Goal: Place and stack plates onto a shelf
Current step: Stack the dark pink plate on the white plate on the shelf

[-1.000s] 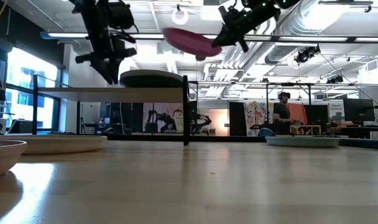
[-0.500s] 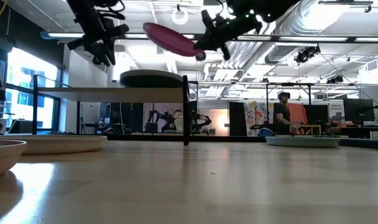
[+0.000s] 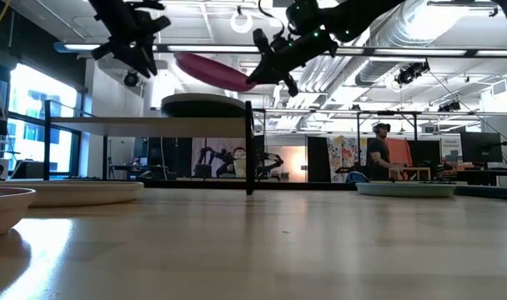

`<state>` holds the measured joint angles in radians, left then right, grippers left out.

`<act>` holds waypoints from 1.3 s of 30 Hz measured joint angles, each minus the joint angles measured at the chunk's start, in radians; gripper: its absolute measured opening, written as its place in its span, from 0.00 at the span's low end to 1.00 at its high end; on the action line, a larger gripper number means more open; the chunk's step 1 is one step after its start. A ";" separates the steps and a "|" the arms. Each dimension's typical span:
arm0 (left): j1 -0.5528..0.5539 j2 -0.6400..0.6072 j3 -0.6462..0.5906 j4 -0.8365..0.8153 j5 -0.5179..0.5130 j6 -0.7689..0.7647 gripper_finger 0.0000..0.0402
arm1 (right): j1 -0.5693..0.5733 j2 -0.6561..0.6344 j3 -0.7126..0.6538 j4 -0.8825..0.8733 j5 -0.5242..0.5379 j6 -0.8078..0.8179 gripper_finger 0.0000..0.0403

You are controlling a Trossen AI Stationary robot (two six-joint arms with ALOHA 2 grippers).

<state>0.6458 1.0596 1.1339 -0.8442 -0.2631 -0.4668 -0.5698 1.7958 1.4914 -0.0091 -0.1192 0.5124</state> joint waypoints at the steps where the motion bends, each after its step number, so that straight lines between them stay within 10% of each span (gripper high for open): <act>1: -0.002 -0.006 0.000 0.013 0.000 0.011 0.19 | 0.002 0.000 0.000 0.000 0.009 0.008 0.00; 17: -0.006 -0.073 0.000 0.207 0.171 0.715 0.19 | 0.010 0.000 0.000 0.012 -0.006 0.037 0.00; 31: -0.005 -0.069 0.000 0.210 0.158 0.039 0.19 | 0.010 0.000 0.000 0.013 -0.005 0.030 0.00; 39: -0.005 -0.019 0.000 0.215 0.138 -0.055 0.19 | 0.012 0.000 0.000 0.013 -0.004 0.026 0.00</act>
<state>0.6411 1.0403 1.1339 -0.6290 -0.1249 -0.5217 -0.5579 1.7959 1.4914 0.0039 -0.1230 0.5383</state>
